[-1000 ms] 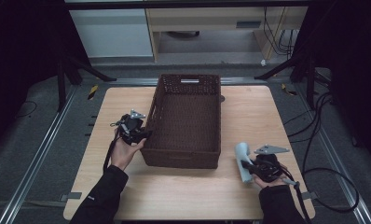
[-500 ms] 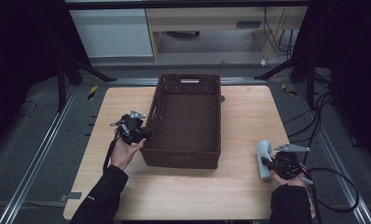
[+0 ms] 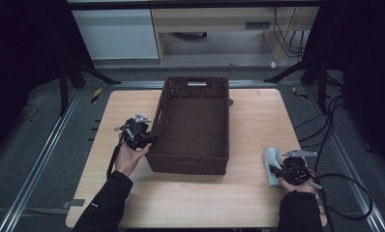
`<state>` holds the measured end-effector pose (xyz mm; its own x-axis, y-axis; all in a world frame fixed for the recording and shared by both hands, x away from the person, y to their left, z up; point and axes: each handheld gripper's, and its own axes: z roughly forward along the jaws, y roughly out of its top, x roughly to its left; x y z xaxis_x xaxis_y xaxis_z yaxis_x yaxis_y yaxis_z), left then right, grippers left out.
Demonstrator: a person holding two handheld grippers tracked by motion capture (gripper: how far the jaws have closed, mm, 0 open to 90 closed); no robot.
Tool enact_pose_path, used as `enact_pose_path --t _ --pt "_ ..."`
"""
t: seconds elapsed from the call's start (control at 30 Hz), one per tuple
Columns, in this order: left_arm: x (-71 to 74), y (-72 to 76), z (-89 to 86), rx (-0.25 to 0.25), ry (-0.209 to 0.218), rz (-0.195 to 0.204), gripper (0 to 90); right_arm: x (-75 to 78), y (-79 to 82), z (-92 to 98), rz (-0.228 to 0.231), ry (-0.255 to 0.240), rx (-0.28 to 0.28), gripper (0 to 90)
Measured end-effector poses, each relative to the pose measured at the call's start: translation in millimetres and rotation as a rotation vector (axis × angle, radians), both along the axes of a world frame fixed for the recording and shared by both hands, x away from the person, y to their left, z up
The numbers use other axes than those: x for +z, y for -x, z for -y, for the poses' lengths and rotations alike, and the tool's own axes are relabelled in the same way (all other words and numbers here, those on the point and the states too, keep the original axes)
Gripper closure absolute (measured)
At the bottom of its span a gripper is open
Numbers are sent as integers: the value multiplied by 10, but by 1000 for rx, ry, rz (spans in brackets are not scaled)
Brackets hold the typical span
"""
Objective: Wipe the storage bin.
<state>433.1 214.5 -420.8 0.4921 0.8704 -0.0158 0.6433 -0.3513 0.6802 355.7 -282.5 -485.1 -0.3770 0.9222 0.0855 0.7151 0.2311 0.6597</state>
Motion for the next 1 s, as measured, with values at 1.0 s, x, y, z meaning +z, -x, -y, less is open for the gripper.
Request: enact_pose_path --t 1.0 --pt "0 -3 0 -3 2 -3 736 396 4 -113 170 -30 -13 534"
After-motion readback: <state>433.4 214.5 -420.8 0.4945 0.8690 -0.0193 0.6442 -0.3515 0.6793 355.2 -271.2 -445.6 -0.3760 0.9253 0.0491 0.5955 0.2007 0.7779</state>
